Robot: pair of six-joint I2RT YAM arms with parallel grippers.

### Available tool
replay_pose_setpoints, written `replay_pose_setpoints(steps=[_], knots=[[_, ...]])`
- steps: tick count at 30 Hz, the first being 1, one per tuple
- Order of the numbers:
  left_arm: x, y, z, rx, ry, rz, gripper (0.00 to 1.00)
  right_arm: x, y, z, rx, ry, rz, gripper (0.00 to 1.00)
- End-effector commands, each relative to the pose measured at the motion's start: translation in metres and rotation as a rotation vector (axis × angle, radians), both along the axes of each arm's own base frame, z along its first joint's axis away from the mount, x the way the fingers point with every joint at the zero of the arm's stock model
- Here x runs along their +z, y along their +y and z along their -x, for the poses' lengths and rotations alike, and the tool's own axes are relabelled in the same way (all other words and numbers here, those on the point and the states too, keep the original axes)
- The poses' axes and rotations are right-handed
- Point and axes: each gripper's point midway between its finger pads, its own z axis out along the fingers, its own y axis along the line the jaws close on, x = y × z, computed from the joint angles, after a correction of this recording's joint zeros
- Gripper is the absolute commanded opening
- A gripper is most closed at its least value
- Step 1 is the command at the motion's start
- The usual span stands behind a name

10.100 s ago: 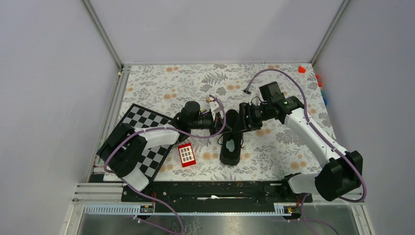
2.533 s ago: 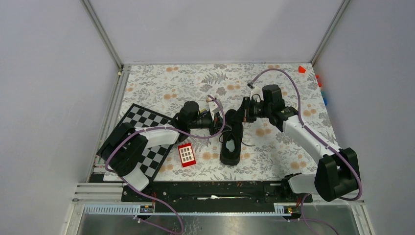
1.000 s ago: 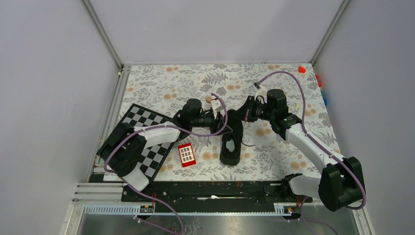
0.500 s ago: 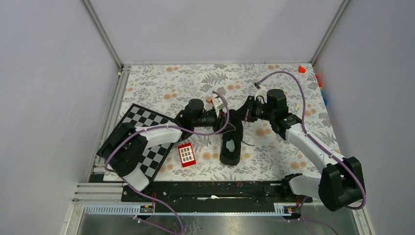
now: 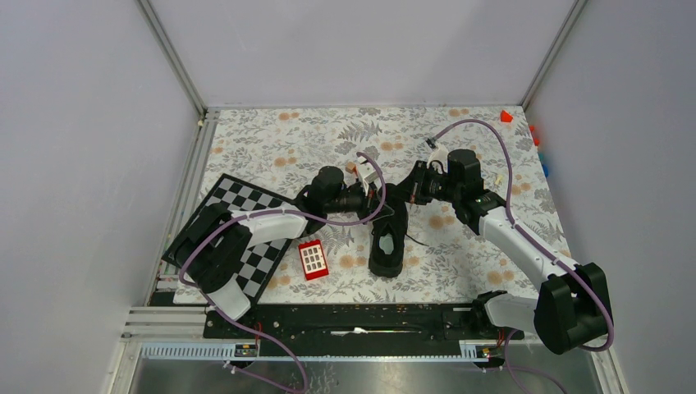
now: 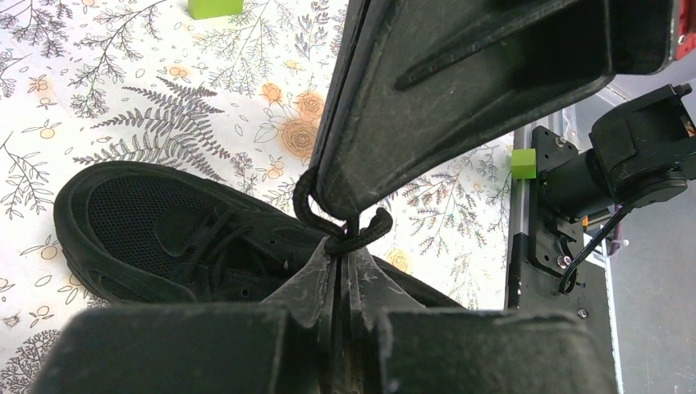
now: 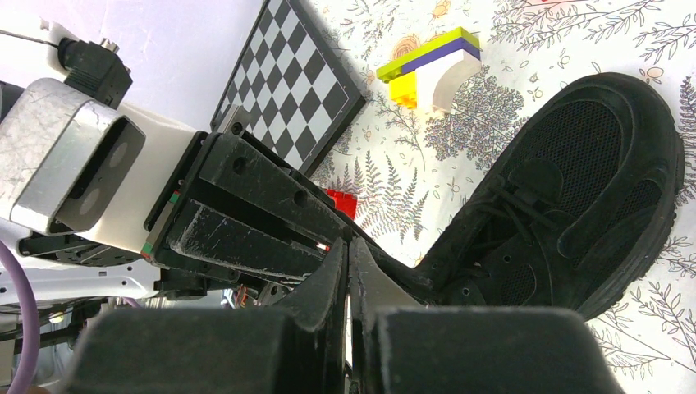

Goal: Tie the shoes
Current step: Wrap the shoelace around the shoelace.

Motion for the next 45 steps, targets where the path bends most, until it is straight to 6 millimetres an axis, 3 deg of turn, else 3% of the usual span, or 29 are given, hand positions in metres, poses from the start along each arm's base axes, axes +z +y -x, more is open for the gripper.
replay_pose_setpoints(steps=[1,14,22,28,31,45], knots=[[0.028,-0.003,-0.009,0.018,-0.085,0.053,0.00,0.014,-0.002,-0.005,-0.015,-0.068,-0.012,0.00],[0.019,0.017,-0.008,0.027,-0.077,0.015,0.00,0.012,-0.005,-0.007,-0.039,-0.070,0.001,0.00],[0.015,0.015,-0.006,-0.005,-0.064,0.002,0.00,0.013,-0.005,-0.007,-0.039,-0.071,-0.001,0.00],[0.015,0.015,-0.006,-0.008,-0.061,-0.009,0.21,0.011,-0.004,-0.008,-0.037,-0.065,0.000,0.00],[0.015,0.016,-0.007,-0.006,-0.069,-0.011,0.25,0.012,-0.004,-0.008,-0.033,-0.067,-0.003,0.00],[0.025,0.007,-0.009,-0.008,-0.034,0.051,0.19,0.013,-0.002,-0.009,-0.029,-0.065,-0.006,0.00]])
